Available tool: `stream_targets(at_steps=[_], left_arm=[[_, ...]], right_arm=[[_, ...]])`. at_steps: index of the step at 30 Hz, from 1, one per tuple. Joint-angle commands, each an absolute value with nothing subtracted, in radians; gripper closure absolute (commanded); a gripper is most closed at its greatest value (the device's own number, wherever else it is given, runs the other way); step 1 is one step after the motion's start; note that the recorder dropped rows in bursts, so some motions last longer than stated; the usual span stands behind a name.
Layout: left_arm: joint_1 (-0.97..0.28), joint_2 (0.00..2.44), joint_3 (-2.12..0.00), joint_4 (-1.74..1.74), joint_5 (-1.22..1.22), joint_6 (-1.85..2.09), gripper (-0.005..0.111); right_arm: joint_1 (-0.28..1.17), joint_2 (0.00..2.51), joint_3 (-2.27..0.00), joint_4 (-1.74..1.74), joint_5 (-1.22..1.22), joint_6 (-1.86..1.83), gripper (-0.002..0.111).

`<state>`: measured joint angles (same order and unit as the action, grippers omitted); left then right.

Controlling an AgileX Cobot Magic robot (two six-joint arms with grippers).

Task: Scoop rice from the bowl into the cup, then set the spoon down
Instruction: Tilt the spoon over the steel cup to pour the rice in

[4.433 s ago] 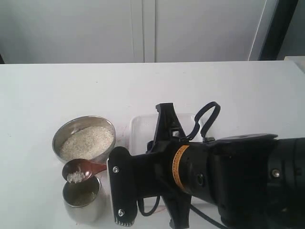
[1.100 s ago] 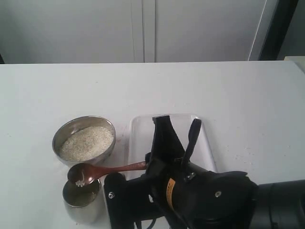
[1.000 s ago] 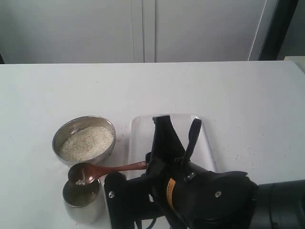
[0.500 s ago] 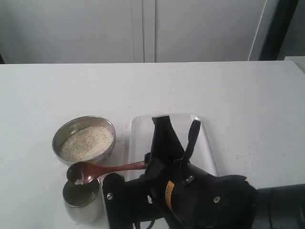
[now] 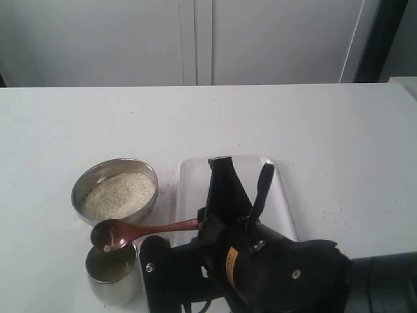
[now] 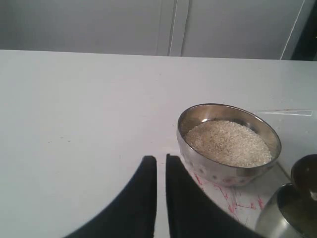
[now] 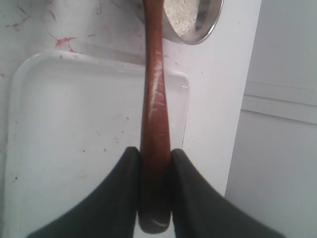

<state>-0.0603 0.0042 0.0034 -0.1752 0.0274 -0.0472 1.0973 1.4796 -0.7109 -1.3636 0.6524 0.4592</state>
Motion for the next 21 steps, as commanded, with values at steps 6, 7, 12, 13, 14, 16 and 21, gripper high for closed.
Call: stream_targets(at_steps=[6,7,12,13,14,16,21], left_arm=[[-0.063,0.000,0.000,-0.185,0.024,-0.049,0.092],[-0.063,0.000,0.000,-0.185,0.024,-0.049,0.092],[-0.063,0.000,0.000,-0.185,0.024,-0.049,0.092],[-0.063,0.000,0.000,-0.185,0.024,-0.049,0.092],[-0.063,0.000,0.000,-0.185,0.024,-0.049,0.092],[-0.063,0.000,0.000,-0.185,0.024,-0.049,0.092],[-0.063,0.000,0.000,-0.185,0.024,-0.049,0.092]], right_arm=[[1.098,1.478,-0.707,-1.355,0.667,0.452,0.108],[1.098,1.478,-0.707,-1.358,0.690,0.452,0.108],[1.098,1.478,-0.707,-1.353,0.643,0.452,0.108],[1.098,1.478,-0.707,-1.353,0.642,0.452,0.108],[1.098,1.478,-0.707,-1.353,0.655,0.452,0.108],[1.098,1.478,-0.707,-1.353,0.676,0.452,0.108],[1.102,1.478,-0.707,-1.345,0.650,0.449,0.108]])
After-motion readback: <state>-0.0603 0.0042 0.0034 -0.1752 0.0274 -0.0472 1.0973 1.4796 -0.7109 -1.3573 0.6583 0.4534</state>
